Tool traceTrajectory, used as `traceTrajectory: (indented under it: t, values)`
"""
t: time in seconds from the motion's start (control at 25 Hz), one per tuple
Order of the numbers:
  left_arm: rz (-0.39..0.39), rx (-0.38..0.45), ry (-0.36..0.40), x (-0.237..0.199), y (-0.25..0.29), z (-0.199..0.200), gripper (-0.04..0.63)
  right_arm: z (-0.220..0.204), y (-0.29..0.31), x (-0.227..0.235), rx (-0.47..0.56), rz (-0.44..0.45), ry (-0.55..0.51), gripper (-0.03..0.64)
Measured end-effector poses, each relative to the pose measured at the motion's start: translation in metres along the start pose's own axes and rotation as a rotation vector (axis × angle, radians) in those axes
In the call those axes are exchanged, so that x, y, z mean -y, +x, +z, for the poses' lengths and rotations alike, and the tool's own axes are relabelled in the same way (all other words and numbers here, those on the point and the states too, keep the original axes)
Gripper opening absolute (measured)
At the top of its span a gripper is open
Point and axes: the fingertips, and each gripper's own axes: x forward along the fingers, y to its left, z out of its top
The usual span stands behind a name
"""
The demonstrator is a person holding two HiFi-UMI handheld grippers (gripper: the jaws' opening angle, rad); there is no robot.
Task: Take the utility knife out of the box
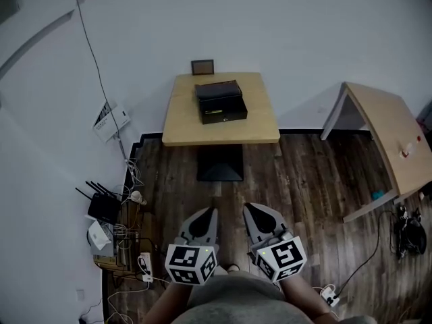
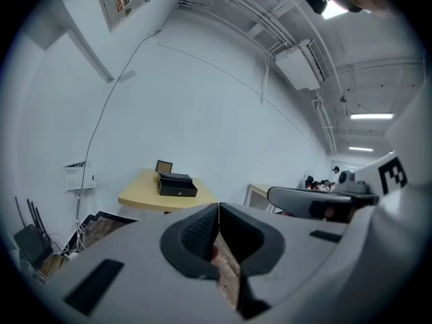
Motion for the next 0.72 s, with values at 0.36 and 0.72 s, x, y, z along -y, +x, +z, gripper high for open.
traceTrajectory:
  t: [0.36,0.72]
  values:
    - [0.05,-0.007,-0.017,-0.013,0.007,0.003,0.005,-0.001,0.012,0.015,0.021,-0.001,0.003,0.0]
    - [0.055,-0.017,-0.042,-0.043,0.05,0.009,0.005,-0.002,0.058,0.034,-0.007,0.016,0.006,0.0]
